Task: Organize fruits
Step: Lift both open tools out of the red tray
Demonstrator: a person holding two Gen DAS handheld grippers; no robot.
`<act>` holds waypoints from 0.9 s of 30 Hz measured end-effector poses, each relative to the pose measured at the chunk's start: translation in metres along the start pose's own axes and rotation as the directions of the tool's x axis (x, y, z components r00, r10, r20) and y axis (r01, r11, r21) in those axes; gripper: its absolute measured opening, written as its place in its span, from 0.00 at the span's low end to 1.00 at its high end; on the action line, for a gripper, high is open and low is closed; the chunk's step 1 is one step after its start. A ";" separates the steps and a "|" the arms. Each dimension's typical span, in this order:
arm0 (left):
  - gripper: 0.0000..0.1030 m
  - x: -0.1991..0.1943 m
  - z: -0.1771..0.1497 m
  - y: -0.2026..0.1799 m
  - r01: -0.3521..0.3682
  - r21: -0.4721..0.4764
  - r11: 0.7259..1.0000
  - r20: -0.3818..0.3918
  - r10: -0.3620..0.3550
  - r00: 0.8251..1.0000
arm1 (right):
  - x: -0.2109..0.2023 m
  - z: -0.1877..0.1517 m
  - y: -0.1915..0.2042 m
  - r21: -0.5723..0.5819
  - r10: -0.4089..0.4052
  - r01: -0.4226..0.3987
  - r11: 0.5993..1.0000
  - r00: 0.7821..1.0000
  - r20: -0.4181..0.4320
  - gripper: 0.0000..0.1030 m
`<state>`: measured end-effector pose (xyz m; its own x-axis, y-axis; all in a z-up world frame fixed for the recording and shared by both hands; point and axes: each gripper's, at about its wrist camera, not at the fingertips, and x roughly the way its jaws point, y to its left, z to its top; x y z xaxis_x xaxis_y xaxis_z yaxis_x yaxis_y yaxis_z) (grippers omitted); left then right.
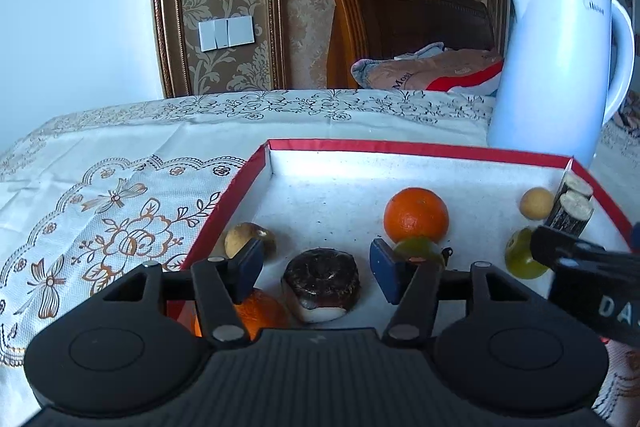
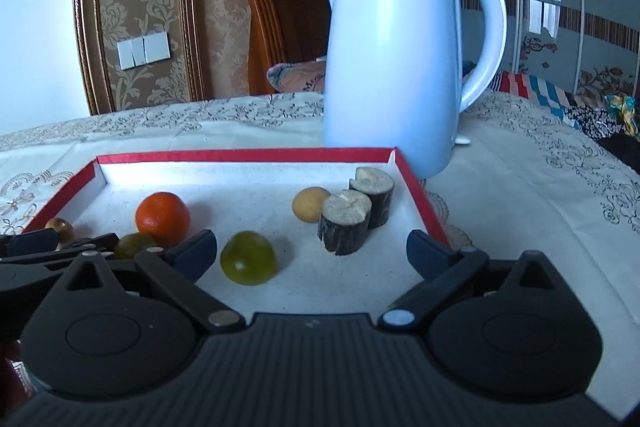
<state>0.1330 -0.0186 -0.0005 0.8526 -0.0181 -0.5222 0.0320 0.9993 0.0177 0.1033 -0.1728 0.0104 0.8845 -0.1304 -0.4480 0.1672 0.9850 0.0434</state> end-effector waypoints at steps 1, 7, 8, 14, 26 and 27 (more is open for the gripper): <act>0.57 -0.002 0.000 0.002 -0.001 -0.010 1.000 0.002 0.001 1.000 | -0.003 -0.001 -0.001 0.004 0.003 -0.003 1.000 1.000 0.005 0.98; 0.57 -0.012 -0.002 0.001 -0.019 0.013 1.000 0.016 0.019 1.000 | -0.020 -0.005 -0.008 0.034 0.025 -0.026 0.999 0.999 0.025 0.99; 0.57 -0.014 -0.003 0.001 -0.011 0.014 1.000 0.012 0.011 1.000 | -0.022 -0.007 -0.009 0.034 0.028 -0.029 0.999 0.999 0.022 0.99; 0.58 -0.035 -0.005 0.009 0.029 -0.021 0.999 0.020 -0.028 0.999 | -0.042 -0.017 -0.012 0.033 0.044 -0.046 0.998 0.998 0.045 1.00; 0.59 -0.072 -0.026 0.016 -0.012 -0.019 1.000 0.024 0.013 1.000 | -0.080 -0.038 -0.026 0.048 0.095 -0.098 0.994 0.993 0.069 1.00; 0.59 -0.074 -0.028 0.017 -0.010 -0.019 1.000 0.020 0.010 1.000 | -0.080 -0.039 -0.025 0.043 0.095 -0.098 0.994 0.993 0.064 1.00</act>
<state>0.0556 0.0002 0.0149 0.8631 -0.0087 -0.5050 0.0136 0.9999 0.0061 0.0113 -0.1830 0.0102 0.9222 -0.0434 -0.3843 0.0985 0.9873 0.1249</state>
